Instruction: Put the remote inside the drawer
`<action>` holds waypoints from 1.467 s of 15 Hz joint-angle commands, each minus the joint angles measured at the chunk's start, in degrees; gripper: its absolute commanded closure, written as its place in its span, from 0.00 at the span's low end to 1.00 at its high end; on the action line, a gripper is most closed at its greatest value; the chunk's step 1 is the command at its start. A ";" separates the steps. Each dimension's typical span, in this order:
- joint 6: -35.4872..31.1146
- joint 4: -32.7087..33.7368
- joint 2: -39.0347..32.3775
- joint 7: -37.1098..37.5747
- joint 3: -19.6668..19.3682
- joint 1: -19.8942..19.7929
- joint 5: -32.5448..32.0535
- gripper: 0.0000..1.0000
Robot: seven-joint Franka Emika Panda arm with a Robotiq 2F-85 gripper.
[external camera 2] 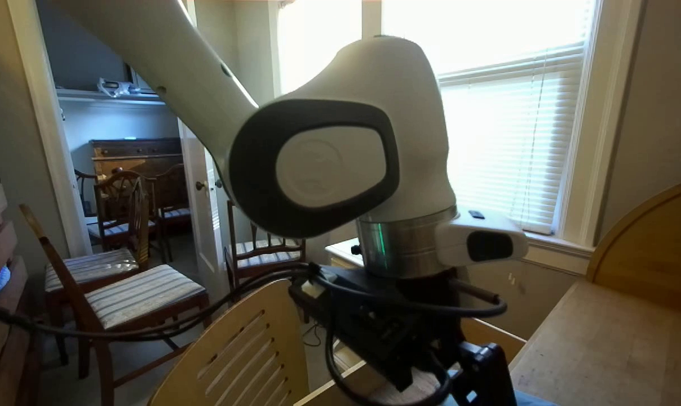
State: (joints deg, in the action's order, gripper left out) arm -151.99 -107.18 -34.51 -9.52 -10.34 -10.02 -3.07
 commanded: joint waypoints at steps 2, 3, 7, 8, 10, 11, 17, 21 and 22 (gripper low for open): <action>-9.75 -2.56 -2.22 3.00 -2.63 0.70 -4.44 0.00; -12.12 -2.23 -3.24 3.94 -2.50 0.59 -3.69 0.00; -12.71 -1.93 -4.28 4.28 -2.31 0.19 -2.67 0.00; -13.22 -1.89 -4.81 4.72 -2.50 0.48 -2.64 0.00; -13.55 -1.81 -5.14 5.15 -2.69 0.79 -2.63 0.00; -13.56 -1.75 -5.14 5.19 -2.72 0.81 -2.63 0.00; -7.96 0.49 -8.08 5.21 -5.21 2.21 -4.69 0.00; -3.88 4.65 -10.40 4.00 -5.12 0.60 -4.93 0.00; -3.82 6.14 -11.50 3.31 -4.81 0.03 -5.03 0.00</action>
State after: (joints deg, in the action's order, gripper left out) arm -158.17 -106.19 -42.85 -5.18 -15.75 -8.39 -5.97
